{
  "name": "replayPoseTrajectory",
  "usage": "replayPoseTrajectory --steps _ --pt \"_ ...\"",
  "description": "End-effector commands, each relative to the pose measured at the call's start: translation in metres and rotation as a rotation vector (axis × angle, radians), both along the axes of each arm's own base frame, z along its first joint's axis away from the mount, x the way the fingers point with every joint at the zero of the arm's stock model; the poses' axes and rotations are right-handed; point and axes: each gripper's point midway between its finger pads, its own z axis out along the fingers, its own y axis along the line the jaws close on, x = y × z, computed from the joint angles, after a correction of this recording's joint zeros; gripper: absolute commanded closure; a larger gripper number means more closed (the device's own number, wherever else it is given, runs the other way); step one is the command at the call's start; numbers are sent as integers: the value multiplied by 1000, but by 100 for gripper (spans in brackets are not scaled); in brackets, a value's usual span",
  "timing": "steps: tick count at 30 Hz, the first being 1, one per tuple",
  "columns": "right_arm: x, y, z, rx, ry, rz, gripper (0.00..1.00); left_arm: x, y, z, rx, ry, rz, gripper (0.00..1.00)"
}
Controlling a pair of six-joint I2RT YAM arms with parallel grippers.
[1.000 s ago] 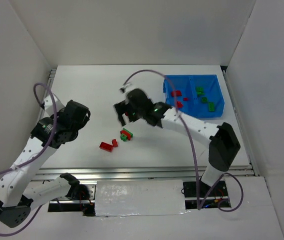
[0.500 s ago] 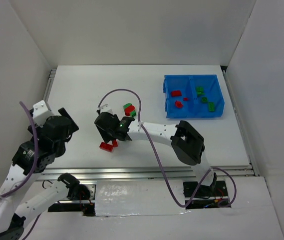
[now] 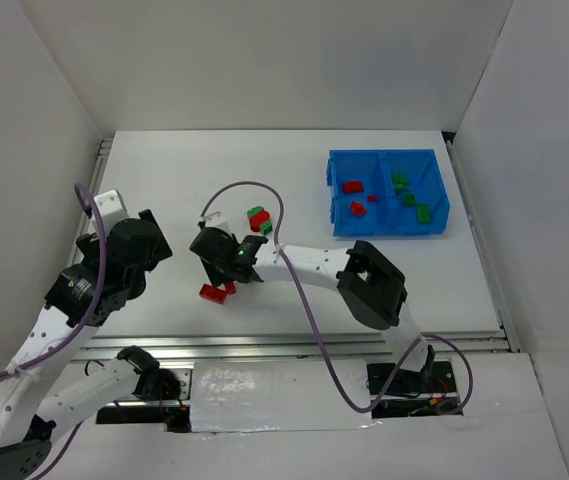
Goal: Sort the legos into containers by color
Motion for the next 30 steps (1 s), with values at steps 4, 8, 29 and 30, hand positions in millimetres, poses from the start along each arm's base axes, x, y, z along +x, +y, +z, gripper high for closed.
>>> replayPoseTrajectory --steps 4,8,29,30 --pt "0 -3 -25 -36 32 -30 44 3 -1 9 -11 -37 1 0" --pt "-3 -7 -31 -35 43 -39 46 4 -2 9 -13 -37 -4 0" --pt "67 -81 91 123 -117 -228 93 2 3 7 -5 -24 28 0" --pt "76 -100 91 116 -118 -265 93 3 3 6 -2 -18 31 0"
